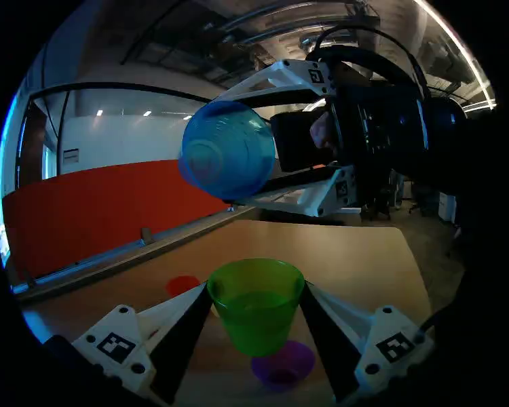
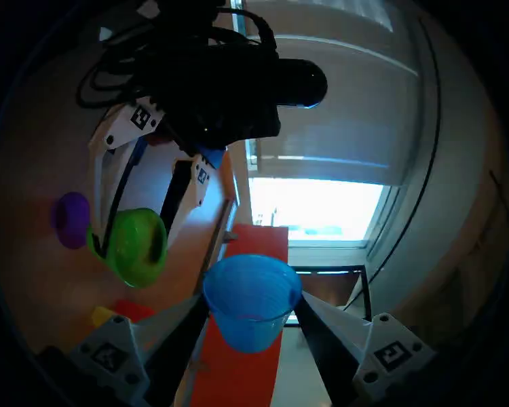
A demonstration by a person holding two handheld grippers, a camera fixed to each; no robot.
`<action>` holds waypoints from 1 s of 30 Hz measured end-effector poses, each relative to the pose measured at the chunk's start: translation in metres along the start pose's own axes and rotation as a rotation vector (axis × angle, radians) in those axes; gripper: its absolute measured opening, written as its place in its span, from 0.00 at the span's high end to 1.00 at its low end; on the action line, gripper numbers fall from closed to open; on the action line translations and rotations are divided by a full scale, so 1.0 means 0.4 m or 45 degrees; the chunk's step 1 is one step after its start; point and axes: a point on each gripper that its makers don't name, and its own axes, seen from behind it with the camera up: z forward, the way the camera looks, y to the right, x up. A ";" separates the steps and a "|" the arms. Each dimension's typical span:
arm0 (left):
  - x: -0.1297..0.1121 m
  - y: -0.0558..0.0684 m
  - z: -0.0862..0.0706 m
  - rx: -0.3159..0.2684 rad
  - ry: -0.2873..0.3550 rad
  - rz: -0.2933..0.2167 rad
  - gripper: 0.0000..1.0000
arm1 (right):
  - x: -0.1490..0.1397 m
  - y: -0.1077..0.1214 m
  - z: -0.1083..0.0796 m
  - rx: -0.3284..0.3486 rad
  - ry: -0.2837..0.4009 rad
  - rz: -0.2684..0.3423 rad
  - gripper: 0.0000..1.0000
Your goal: Pour water
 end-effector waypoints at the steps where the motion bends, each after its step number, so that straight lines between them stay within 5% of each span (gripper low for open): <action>1: 0.000 0.000 0.000 0.000 0.000 0.000 0.13 | -0.001 0.000 0.001 0.000 0.000 0.002 0.11; 8: -0.002 0.002 0.000 -0.003 -0.004 0.000 0.13 | -0.009 0.002 0.006 -0.006 0.006 0.055 0.11; 17: -0.008 -0.001 -0.002 0.003 -0.017 0.002 0.13 | -0.017 -0.002 0.008 -0.022 0.028 0.243 0.11; 30: 0.005 -0.016 -0.011 0.017 -0.020 0.002 0.13 | -0.040 -0.050 -0.011 -0.008 0.011 0.689 0.11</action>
